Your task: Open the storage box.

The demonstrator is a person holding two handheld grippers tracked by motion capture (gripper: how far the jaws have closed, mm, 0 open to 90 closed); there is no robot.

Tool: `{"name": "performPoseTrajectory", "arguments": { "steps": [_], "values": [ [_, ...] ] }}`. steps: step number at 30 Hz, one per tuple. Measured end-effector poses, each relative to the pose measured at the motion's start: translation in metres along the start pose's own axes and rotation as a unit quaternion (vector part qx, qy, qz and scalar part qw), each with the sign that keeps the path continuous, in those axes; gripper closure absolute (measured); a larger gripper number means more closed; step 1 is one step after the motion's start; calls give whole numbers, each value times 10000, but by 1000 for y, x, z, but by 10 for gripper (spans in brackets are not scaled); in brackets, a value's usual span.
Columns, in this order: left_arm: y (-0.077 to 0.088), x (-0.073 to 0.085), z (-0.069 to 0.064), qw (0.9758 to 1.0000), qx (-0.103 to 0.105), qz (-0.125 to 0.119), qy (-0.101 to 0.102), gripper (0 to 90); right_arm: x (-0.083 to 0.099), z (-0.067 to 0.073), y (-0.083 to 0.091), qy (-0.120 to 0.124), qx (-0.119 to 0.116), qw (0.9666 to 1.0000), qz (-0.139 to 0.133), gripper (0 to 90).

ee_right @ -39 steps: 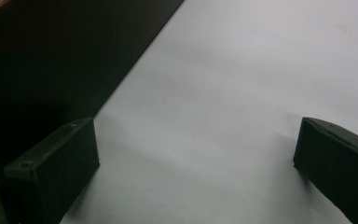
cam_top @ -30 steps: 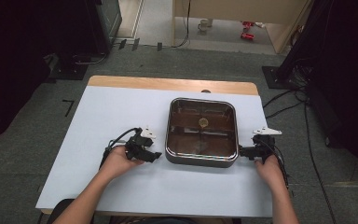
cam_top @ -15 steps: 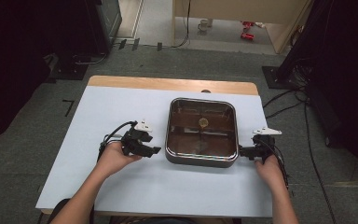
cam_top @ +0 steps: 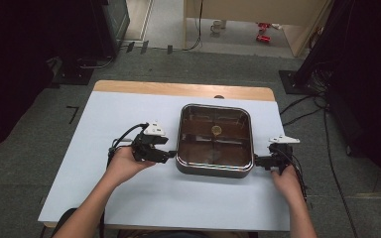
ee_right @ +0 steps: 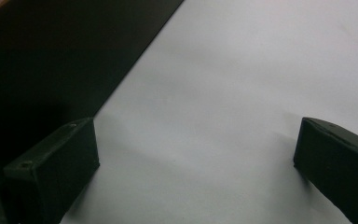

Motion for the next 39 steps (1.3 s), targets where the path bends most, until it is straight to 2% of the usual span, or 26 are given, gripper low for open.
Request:
{"name": "performPoseTrajectory", "arguments": {
  "steps": [7, 15, 23, 39],
  "values": [
    [-5, -17, -6, 9996, 221, -197, 32, 359, 0, 0, 0, 0, 1, 10000, -2, 0],
    [-15, -28, -12, 9994, 214, -237, -138, 347, 0, 0, 0, 0, 2, 10000, -2, 0],
    [-24, -40, -15, 9990, 267, -333, -152, 346, 0, 0, 0, -1, 3, 10000, -3, 0],
    [-52, -63, -22, 9987, 353, -311, -210, 352, 0, 0, 0, 1, 14, 10000, -6, 0]
  ]
}}
Point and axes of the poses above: each handheld gripper's, and its own axes: y roughly backward along the jaws, x roughly out of its underside, z roughly to its left, the point moved 8 cm from there along -y, roughly forward along the jaws, and after that the axes turned 4 degrees about -x, right-handed, at the moved point
